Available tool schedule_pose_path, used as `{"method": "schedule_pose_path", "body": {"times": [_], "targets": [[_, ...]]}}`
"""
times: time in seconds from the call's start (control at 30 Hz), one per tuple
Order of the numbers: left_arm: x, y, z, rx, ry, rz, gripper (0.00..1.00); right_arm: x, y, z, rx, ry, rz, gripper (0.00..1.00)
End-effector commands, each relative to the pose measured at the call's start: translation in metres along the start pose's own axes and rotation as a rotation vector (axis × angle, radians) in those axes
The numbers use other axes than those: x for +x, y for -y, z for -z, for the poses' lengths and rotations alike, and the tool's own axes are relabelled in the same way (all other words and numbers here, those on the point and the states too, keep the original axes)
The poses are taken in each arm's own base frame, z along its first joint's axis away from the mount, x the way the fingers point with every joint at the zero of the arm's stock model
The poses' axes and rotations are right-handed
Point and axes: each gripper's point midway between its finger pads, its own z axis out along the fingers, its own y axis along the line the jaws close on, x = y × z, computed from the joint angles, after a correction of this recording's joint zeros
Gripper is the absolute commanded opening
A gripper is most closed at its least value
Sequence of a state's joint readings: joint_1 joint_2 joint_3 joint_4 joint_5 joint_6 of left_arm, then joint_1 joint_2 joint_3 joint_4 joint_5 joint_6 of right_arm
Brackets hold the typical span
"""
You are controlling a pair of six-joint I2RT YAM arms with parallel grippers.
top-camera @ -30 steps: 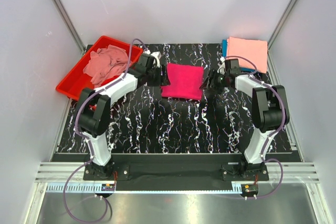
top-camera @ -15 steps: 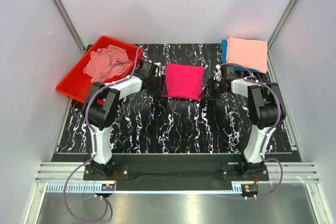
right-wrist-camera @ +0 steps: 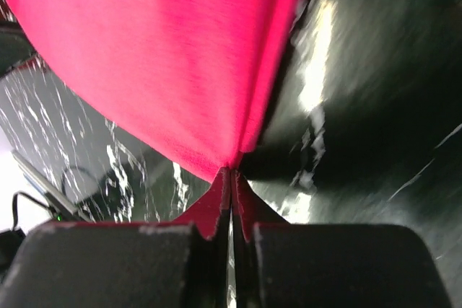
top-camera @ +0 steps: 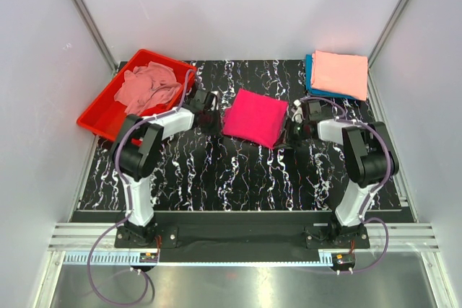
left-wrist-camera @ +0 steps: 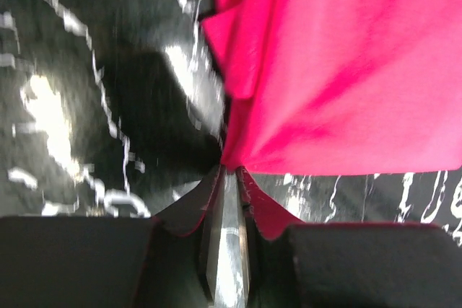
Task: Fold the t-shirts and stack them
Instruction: Fold the tshirt
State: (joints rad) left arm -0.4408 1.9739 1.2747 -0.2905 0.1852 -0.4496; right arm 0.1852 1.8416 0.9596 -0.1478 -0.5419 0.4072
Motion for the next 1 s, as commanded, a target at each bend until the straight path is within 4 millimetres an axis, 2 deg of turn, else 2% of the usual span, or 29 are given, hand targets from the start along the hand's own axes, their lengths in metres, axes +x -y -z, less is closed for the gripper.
{"method": "schedule_pose_path", "body": {"times": [0.0, 0.03, 0.1, 0.13, 0.17, 0.23, 0.27, 0.3, 0.33, 0.43, 0.47, 0.5, 0.53, 0.57, 0.6, 0.63, 0.73, 0.77, 0.8, 0.83, 0.87, 0.9, 0.93, 0.97], "targets": [[0.01, 0.001, 0.022, -0.03, 0.002, -0.001, 0.18, 0.006, -0.015, 0.016, -0.005, 0.028, 0.041, 0.04], [0.013, 0.001, 0.025, -0.034, -0.004, -0.004, 0.19, 0.006, -0.016, 0.019, -0.001, 0.036, 0.031, 0.06], [0.015, 0.002, 0.03, -0.038, -0.008, -0.008, 0.19, 0.01, -0.018, 0.026, 0.003, 0.045, 0.018, 0.19], [0.019, 0.0, 0.032, -0.05, -0.021, -0.012, 0.19, 0.011, -0.02, 0.029, 0.002, 0.048, 0.006, 0.3], [0.021, -0.001, 0.033, -0.059, -0.024, -0.017, 0.18, 0.015, -0.018, 0.032, 0.013, 0.046, -0.003, 0.45], [0.022, -0.007, 0.04, -0.101, -0.022, -0.016, 0.2, 0.015, -0.022, 0.042, 0.026, 0.067, -0.014, 0.61], [0.02, -0.007, 0.043, -0.109, -0.013, -0.013, 0.25, 0.013, -0.017, 0.046, 0.058, 0.088, -0.017, 0.67], [0.016, -0.005, 0.049, -0.111, 0.003, -0.015, 0.27, 0.01, -0.021, 0.053, 0.064, 0.114, -0.009, 0.73], [0.013, -0.002, 0.053, -0.101, 0.012, -0.021, 0.28, 0.007, -0.02, 0.057, 0.078, 0.133, -0.008, 0.75], [-0.004, 0.022, 0.069, -0.001, 0.065, -0.04, 0.32, -0.017, -0.015, 0.072, 0.177, 0.239, 0.004, 0.87], [-0.009, 0.032, 0.073, 0.038, 0.079, -0.044, 0.34, -0.034, -0.016, 0.08, 0.21, 0.294, 0.014, 0.89], [-0.01, 0.046, 0.077, 0.11, 0.073, -0.049, 0.35, -0.042, -0.017, 0.082, 0.223, 0.31, 0.02, 0.94], [-0.019, 0.058, 0.081, 0.168, 0.104, -0.057, 0.36, -0.061, -0.025, 0.089, 0.219, 0.349, 0.038, 0.95], [-0.027, 0.077, 0.086, 0.261, 0.13, -0.068, 0.37, -0.064, -0.018, 0.081, 0.242, 0.317, 0.035, 0.96], [-0.023, 0.082, 0.087, 0.291, 0.111, -0.072, 0.37, -0.071, -0.018, 0.078, 0.246, 0.305, 0.027, 0.96], [-0.034, 0.094, 0.09, 0.348, 0.149, -0.079, 0.38, -0.078, -0.017, 0.076, 0.252, 0.286, 0.039, 0.96], [-0.043, 0.115, 0.088, 0.464, 0.162, -0.096, 0.38, -0.116, -0.033, 0.067, 0.199, 0.265, 0.07, 0.96], [-0.043, 0.113, 0.078, 0.458, 0.15, -0.085, 0.39, -0.123, -0.035, 0.065, 0.18, 0.261, 0.074, 0.96], [-0.044, 0.11, 0.071, 0.438, 0.145, -0.076, 0.39, -0.125, -0.028, 0.054, 0.182, 0.24, 0.066, 0.97], [-0.047, 0.109, 0.066, 0.425, 0.141, -0.075, 0.38, -0.138, -0.032, 0.055, 0.17, 0.26, 0.078, 0.98], [-0.045, 0.105, 0.059, 0.41, 0.128, -0.066, 0.38, -0.143, -0.031, 0.052, 0.163, 0.257, 0.076, 0.99], [-0.04, 0.099, 0.044, 0.392, 0.098, -0.054, 0.38, -0.146, -0.023, 0.043, 0.165, 0.243, 0.07, 0.99], [-0.038, 0.099, 0.039, 0.39, 0.087, -0.051, 0.38, -0.154, -0.023, 0.043, 0.156, 0.254, 0.078, 1.0], [-0.036, 0.096, 0.033, 0.382, 0.076, -0.044, 0.38, -0.154, -0.016, 0.033, 0.154, 0.236, 0.07, 1.0]]}}
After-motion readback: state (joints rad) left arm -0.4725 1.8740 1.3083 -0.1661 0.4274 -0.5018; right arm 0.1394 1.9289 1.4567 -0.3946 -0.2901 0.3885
